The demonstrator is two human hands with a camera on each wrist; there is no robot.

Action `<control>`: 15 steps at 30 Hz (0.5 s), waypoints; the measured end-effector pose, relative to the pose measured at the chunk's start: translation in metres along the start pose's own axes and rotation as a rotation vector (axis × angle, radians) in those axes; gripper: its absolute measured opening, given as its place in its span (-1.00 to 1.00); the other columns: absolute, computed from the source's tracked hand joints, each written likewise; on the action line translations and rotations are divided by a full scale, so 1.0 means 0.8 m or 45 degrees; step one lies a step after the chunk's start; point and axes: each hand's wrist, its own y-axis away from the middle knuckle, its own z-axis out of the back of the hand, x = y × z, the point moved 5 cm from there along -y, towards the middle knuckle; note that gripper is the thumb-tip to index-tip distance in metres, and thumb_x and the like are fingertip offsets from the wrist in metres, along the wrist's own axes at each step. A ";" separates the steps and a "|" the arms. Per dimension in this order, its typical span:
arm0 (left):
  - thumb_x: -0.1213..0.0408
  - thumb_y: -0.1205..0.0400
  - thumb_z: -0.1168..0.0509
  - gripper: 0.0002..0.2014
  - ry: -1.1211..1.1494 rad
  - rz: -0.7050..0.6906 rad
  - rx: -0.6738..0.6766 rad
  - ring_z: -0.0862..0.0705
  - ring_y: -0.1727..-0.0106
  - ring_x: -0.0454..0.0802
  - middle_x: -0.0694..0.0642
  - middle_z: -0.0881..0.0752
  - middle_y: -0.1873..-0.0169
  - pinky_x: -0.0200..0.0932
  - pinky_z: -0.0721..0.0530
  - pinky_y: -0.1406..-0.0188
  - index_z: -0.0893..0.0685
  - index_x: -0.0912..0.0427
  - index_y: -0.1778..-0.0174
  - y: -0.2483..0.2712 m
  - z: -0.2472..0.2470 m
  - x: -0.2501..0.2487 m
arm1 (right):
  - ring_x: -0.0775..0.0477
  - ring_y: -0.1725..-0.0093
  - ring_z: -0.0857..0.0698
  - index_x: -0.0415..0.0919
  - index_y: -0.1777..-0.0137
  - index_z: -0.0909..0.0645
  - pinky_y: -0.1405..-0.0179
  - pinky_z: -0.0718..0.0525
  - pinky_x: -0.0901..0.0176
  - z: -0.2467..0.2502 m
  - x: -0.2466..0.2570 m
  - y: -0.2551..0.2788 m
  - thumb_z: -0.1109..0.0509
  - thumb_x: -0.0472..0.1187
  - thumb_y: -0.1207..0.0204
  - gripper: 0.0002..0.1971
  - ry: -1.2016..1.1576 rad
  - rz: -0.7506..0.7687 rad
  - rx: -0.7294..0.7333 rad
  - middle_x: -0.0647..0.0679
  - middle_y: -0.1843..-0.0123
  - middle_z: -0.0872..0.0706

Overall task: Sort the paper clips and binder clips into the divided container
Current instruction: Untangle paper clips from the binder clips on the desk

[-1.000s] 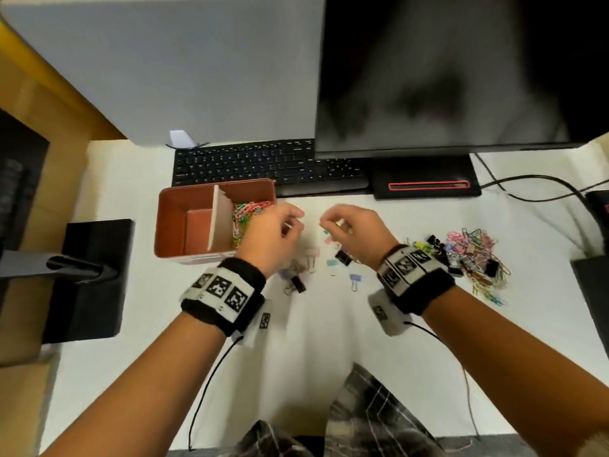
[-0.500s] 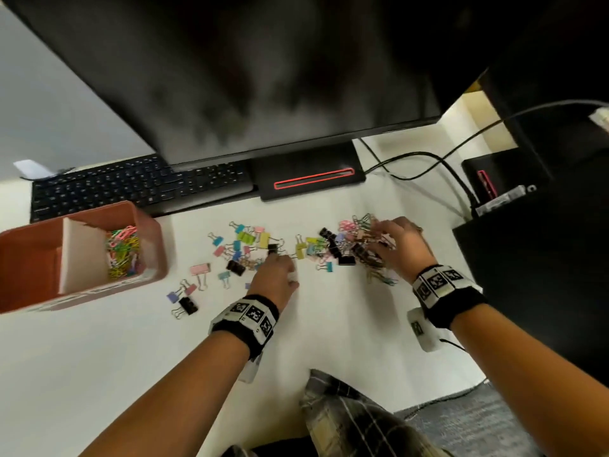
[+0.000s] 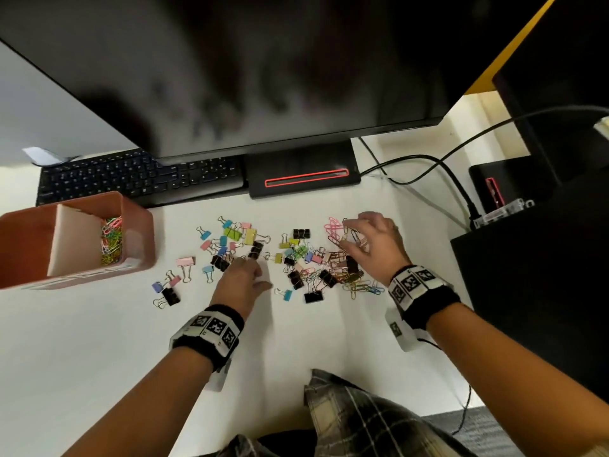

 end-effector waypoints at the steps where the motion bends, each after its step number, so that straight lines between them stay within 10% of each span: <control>1: 0.17 -0.46 -0.47 -0.73 0.007 0.000 -0.005 -0.53 0.14 -0.01 0.09 -0.57 0.10 -0.21 -0.48 0.11 -0.62 0.25 0.05 0.003 -0.001 0.001 | -0.10 -0.38 -0.39 0.13 -0.34 -0.51 -0.44 -0.39 -0.08 0.006 -0.004 -0.008 -0.36 0.09 -0.49 -0.59 0.015 -0.017 -0.034 -0.05 -0.42 -0.44; 15: 0.44 -0.59 -0.22 -0.92 -0.093 -0.057 0.104 -0.60 0.12 0.11 0.19 -0.60 0.12 -0.05 -0.62 0.04 -0.58 0.22 0.18 0.004 -0.010 -0.003 | -0.16 -0.10 -0.64 -0.24 -0.25 -0.60 -0.20 -0.60 0.09 -0.029 0.017 -0.041 -0.48 -0.37 -0.39 -0.60 -0.008 -0.091 0.195 -0.22 -0.16 -0.63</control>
